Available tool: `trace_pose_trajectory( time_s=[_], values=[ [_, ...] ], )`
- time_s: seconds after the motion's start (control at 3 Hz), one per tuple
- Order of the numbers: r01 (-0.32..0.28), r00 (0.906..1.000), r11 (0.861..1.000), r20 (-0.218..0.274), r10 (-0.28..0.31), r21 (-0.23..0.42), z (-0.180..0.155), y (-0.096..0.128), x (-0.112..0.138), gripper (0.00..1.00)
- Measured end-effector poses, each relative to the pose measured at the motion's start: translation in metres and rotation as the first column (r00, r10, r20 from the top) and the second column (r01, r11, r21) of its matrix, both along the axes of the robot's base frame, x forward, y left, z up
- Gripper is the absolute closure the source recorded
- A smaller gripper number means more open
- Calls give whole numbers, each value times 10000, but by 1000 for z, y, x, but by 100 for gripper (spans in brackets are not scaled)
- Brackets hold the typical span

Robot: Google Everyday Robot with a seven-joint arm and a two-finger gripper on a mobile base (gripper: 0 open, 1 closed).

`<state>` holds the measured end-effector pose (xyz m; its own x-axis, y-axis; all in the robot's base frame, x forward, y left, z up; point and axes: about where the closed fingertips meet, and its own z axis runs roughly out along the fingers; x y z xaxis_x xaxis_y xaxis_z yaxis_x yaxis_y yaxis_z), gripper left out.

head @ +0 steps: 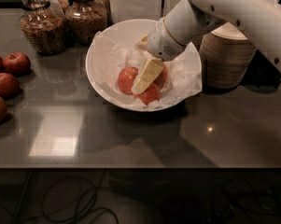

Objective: Pick apple from white bowl

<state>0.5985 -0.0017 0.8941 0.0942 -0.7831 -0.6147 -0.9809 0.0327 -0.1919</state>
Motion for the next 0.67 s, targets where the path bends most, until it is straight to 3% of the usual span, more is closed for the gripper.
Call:
trace_pose_trajectory(
  time_s=[0.67],
  values=[
    [-370,9985,9990,-409,361,-235,-11,19,-20,18]
  ],
)
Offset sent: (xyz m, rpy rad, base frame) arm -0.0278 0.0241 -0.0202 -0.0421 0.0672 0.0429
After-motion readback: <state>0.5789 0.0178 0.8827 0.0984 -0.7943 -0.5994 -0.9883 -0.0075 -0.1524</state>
